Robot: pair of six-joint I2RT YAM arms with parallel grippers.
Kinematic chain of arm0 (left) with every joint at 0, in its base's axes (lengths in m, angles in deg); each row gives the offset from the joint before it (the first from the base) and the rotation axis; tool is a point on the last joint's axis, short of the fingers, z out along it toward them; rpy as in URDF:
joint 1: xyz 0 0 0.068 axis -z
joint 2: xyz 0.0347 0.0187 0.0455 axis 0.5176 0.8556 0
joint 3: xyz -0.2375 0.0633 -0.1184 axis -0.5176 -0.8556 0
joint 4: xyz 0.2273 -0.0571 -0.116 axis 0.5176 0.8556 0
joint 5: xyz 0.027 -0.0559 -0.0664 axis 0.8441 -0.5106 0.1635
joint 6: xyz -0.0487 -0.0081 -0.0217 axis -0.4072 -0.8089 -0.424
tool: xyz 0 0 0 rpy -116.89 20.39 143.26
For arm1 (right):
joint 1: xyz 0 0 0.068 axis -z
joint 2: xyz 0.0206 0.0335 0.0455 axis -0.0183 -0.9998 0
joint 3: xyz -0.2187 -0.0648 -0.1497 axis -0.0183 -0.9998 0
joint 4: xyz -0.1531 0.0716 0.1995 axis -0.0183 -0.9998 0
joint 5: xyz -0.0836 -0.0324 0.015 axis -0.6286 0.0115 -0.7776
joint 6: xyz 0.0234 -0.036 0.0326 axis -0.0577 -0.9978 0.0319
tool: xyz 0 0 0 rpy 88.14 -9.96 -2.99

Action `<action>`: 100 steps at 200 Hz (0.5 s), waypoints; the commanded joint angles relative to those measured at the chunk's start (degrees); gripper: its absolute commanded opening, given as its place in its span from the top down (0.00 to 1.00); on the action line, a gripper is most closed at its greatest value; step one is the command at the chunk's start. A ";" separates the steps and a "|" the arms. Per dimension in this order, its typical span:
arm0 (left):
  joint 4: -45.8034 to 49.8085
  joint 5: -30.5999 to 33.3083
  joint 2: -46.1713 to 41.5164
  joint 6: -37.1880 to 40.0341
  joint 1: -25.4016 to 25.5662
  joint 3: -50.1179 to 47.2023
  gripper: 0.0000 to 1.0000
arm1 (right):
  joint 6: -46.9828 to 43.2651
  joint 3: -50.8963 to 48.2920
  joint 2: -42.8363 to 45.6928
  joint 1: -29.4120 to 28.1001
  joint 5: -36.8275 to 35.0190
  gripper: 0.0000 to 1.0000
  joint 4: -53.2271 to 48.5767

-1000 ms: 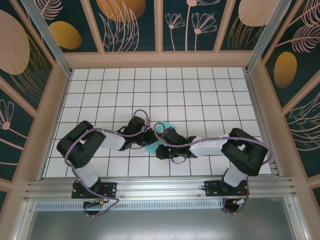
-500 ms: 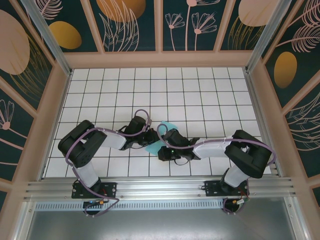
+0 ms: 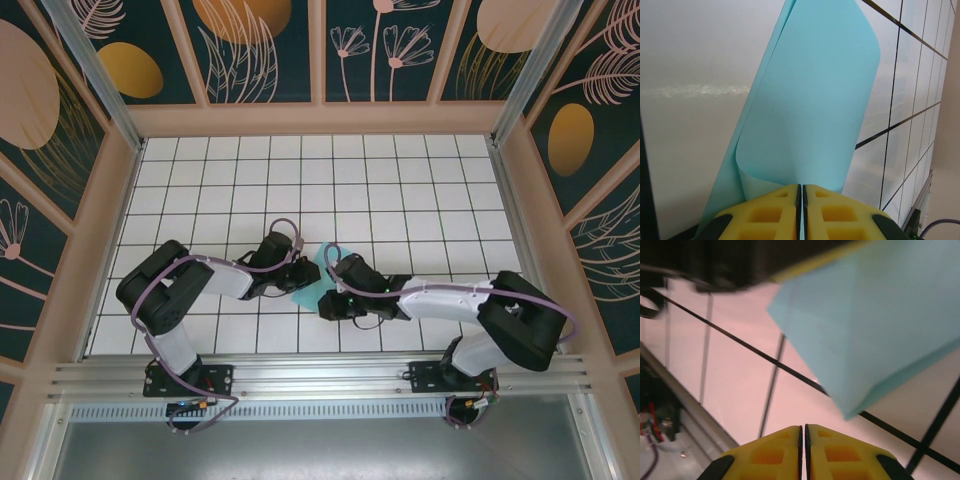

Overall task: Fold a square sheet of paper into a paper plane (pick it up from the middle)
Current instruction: Fold the triangle a second time at the center of the table.

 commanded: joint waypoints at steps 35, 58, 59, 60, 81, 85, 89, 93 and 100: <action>5.56 3.77 2.19 0.93 0.00 -0.14 0.87 | 3.12 3.75 -7.69 1.07 -3.02 0.88 6.24; 5.62 3.66 2.08 0.95 0.06 -0.11 0.87 | 3.55 2.43 -10.61 1.25 -3.58 0.88 5.26; 5.61 3.66 2.09 0.94 0.06 -0.11 0.87 | 3.61 2.25 -10.61 1.25 -3.53 0.88 5.29; 5.56 3.66 2.06 0.94 0.06 -0.07 0.87 | 3.69 2.08 -10.66 1.25 -3.51 0.88 5.30; 5.76 3.97 1.92 1.00 0.06 0.23 0.87 | 3.84 -1.73 -11.24 1.16 -1.58 0.88 5.93; 5.73 4.10 1.81 1.02 0.03 0.31 0.87 | 4.10 -2.42 -11.12 1.16 -1.48 0.88 5.95; 5.78 4.10 1.76 0.98 0.06 0.33 0.86 | 4.35 -3.19 -11.04 1.13 -1.35 0.88 6.05; 5.78 4.17 1.68 0.95 0.05 0.37 0.86 | 4.55 -3.96 -11.00 1.21 -1.04 0.88 6.27; 5.78 4.31 1.28 1.02 0.04 0.51 0.84 | 4.66 -4.98 -10.99 1.33 -0.55 0.88 6.52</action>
